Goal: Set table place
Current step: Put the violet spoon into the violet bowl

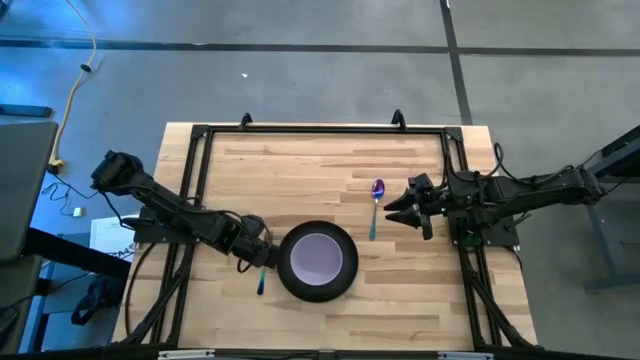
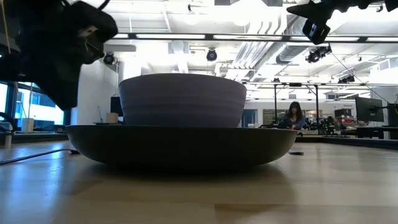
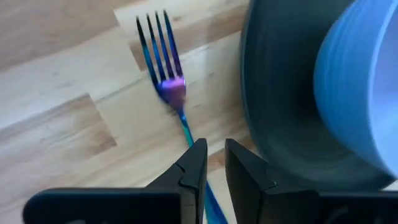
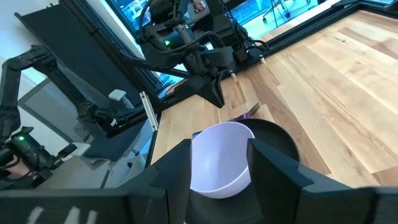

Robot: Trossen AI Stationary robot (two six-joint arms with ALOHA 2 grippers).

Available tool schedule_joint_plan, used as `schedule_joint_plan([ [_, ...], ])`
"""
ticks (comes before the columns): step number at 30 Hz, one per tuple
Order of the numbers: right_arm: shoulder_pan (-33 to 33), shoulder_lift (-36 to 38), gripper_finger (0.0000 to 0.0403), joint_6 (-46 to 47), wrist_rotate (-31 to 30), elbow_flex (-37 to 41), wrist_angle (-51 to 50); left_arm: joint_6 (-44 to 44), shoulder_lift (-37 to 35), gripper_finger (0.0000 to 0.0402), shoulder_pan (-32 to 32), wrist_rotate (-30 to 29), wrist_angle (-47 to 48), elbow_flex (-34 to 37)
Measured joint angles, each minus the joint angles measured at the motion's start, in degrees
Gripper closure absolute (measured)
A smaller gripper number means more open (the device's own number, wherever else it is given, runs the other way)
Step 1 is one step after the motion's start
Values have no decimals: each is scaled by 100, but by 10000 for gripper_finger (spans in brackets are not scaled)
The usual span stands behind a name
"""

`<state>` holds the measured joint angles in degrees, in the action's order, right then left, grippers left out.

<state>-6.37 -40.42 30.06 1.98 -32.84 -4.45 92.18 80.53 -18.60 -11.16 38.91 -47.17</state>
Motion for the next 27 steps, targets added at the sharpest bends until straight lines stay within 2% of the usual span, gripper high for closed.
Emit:
schedule_joint_plan([
  [13, -2, 0, 256, 98, 0, -1, 2, 125, -64, 355, -177, -429, 493, 2],
  [27, -2, 0, 256, 295, -2, -2, 0, -519, -64, 355, -173, -731, 652, 2],
])
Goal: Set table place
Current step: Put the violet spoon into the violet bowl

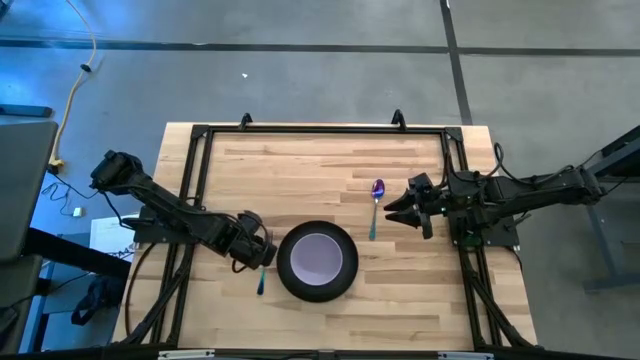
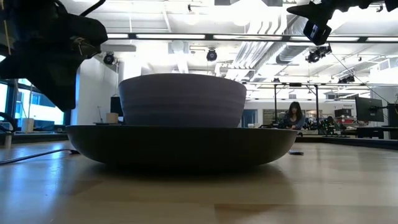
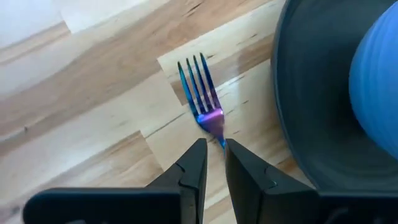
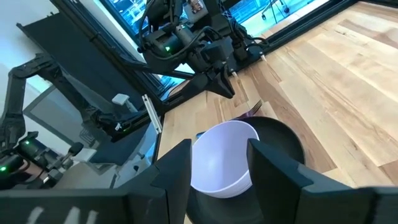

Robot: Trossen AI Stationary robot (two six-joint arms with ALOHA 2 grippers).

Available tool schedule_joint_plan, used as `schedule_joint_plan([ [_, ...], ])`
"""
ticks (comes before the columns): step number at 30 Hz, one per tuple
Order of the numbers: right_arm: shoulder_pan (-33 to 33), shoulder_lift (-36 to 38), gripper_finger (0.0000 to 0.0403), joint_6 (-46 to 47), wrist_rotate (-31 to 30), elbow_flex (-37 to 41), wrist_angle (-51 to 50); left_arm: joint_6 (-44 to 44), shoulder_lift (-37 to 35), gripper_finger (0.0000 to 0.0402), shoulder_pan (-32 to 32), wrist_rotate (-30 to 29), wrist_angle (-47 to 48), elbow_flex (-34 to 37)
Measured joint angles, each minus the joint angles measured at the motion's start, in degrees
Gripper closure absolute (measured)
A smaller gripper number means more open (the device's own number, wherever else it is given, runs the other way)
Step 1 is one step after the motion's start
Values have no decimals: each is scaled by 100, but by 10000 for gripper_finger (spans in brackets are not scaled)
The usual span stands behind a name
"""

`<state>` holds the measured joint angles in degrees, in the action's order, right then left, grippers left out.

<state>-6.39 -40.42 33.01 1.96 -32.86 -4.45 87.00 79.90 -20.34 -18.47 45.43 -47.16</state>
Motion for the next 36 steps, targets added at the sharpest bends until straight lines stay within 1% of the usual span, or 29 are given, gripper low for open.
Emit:
schedule_joint_plan([
  [2, 0, 0, 256, 0, 0, 0, 0, -156, -24, 355, -29, -120, 0, 2],
  [3, 0, 0, 256, 0, 0, 2, -2, -225, -65, 355, -84, -279, 1, 4],
  [5, 0, -1, 256, -16, 0, 0, -6, -283, -153, 355, -251, -766, -52, 4],
  [9, 0, -2, 256, -44, 1, 0, -56, -248, -473, 355, -817, -1989, 159, 2],
  [12, 0, -2, 256, -60, 0, 0, -55, 81, -724, 355, -1237, -2696, 675, 2],
  [17, 0, -5, 256, 6, -171, 0, -44, 843, -1127, 355, -1835, -3410, 1563, 2],
  [23, 0, -187, 256, 252, -500, 0, 246, 873, -1428, 355, -2551, -4420, 1670, 4],
  [27, 0, -426, 256, 470, -641, 0, 618, 643, -1514, 355, -2868, -4768, 1535, 4],
  [30, 0, -661, 256, 709, -644, -2, 973, 381, -1553, 355, -3028, -4899, 1379, 4],
  [33, 0, -909, 256, 903, -643, -4, 1246, 227, -1608, 355, -3081, -4923, 1327, 4],
  [36, 0, -1141, 256, 1061, -636, -4, 1238, 12, -1615, 355, -3069, -4921, 1294, 2],
])
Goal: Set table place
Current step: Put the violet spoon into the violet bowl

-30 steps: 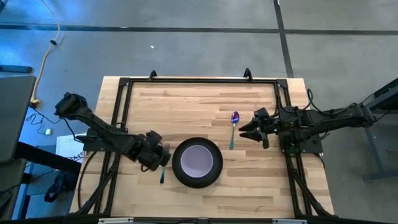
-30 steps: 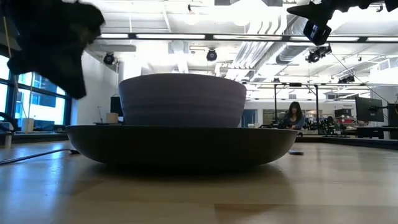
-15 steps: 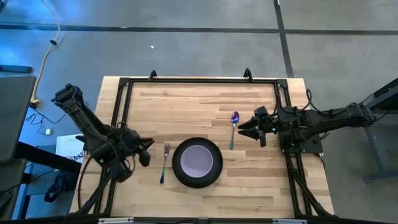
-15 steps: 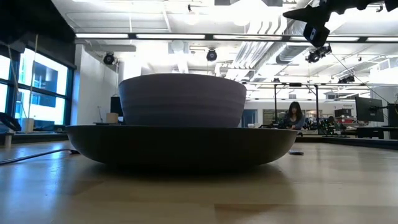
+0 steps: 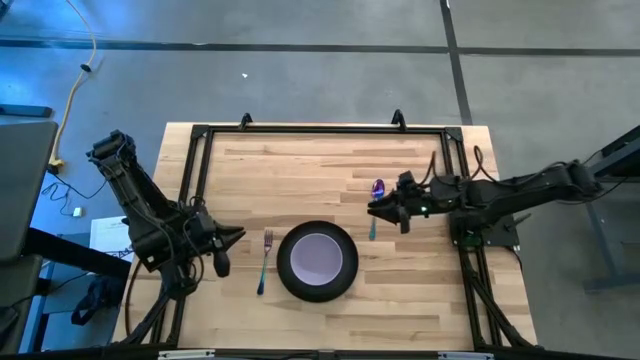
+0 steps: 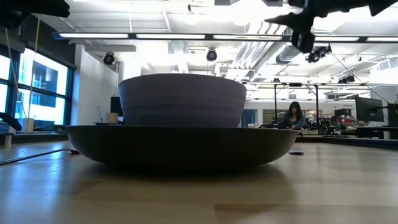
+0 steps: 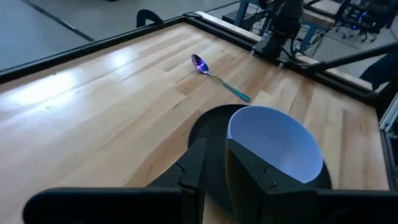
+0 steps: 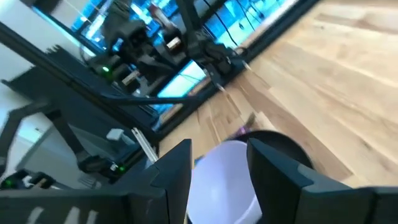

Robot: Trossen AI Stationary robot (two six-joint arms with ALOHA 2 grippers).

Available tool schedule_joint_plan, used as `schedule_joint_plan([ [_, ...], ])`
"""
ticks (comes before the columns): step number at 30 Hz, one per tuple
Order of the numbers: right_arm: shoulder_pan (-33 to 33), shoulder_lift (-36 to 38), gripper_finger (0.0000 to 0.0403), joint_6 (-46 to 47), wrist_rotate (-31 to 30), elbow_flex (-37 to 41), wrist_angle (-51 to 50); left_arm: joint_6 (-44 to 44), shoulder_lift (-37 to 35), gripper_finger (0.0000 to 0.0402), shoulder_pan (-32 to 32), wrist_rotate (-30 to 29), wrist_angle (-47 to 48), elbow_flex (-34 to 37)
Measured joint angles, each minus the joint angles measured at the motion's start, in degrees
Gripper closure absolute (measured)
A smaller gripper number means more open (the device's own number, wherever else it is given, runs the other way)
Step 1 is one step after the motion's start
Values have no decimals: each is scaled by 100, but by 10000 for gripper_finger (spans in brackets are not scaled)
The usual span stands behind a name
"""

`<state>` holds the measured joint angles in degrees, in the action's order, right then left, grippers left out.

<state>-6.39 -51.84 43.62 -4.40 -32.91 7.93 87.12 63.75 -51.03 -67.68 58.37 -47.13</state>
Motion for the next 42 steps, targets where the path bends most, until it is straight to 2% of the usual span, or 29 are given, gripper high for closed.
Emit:
schedule_joint_plan([
  [6, -2, -377, 256, 360, -51, 0, 77, -649, 2, 355, 2, 17, 49, -2],
  [10, 0, -483, 256, 390, -116, 0, 255, -1049, 4, 355, 2, -207, 145, -2],
  [19, 2, -478, 256, 384, -138, 0, 288, -1003, 7, 355, 4, -1525, -139, -4],
  [23, 2, -478, 256, 289, -132, 0, 222, -1611, 7, 355, 2, -1906, -461, -4],
  [26, 2, -478, 256, 293, -133, 0, 224, -1891, 9, 355, 2, -1799, -543, -4],
  [31, 2, -474, 256, 416, -280, 0, 69, -1961, 11, 355, 2, -1102, -555, -4],
  [38, 39, -460, 256, 856, -537, 0, -1091, -1961, 11, 355, 2, -801, -414, -4],
  [42, 78, -302, 258, 1426, -1045, 0, -1859, -1939, 11, 355, 2, -675, -228, -4],
])
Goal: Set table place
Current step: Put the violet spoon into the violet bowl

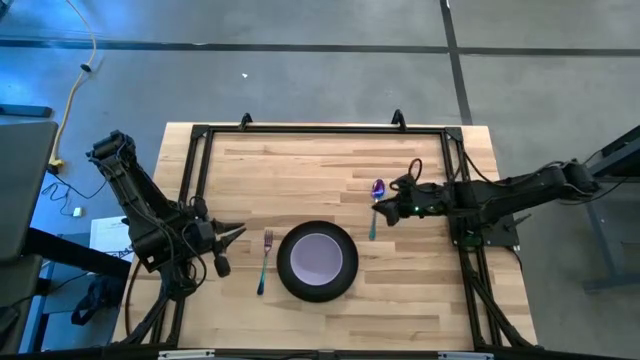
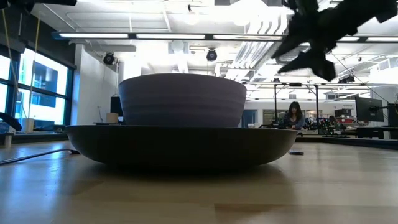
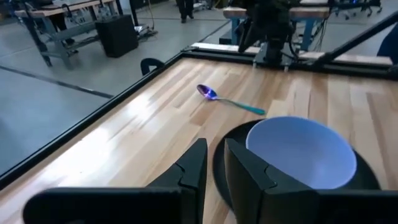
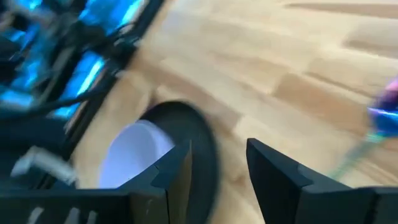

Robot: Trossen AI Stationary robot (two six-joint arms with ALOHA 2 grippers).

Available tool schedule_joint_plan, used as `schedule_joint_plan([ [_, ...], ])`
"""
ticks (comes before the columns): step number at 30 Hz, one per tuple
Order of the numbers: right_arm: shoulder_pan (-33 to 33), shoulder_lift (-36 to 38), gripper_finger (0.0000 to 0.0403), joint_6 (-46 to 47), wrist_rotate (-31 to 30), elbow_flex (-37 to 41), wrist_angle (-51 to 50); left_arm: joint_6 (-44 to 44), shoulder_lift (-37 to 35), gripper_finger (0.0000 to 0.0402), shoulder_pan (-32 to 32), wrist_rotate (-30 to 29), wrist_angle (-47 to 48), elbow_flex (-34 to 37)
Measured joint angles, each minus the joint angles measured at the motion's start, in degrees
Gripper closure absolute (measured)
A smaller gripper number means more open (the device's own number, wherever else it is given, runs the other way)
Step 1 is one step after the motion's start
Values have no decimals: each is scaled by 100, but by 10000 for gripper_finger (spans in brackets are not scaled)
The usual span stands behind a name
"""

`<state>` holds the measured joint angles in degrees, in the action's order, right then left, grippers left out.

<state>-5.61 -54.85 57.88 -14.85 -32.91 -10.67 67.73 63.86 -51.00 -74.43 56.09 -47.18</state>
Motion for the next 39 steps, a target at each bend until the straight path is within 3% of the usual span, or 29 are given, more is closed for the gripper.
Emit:
schedule_joint_plan([
  [5, 77, 448, 275, 928, -629, 0, -956, 281, -39, 355, 4, 92, 431, -2],
  [14, 377, 635, 308, 1823, -662, 0, -1824, 1294, -35, 355, 4, -55, 1350, -2],
  [22, 880, -244, 308, 1816, 745, 2, -1780, 1674, -37, 355, 2, -215, 1640, -2],
  [30, 1211, -756, 309, 1928, 770, 2, -1333, 1678, -37, 355, 2, -169, 1587, -2],
  [39, 1463, -1816, 294, 1712, 1342, -116, -779, 1678, -37, 355, 2, -149, 1596, -2],
])
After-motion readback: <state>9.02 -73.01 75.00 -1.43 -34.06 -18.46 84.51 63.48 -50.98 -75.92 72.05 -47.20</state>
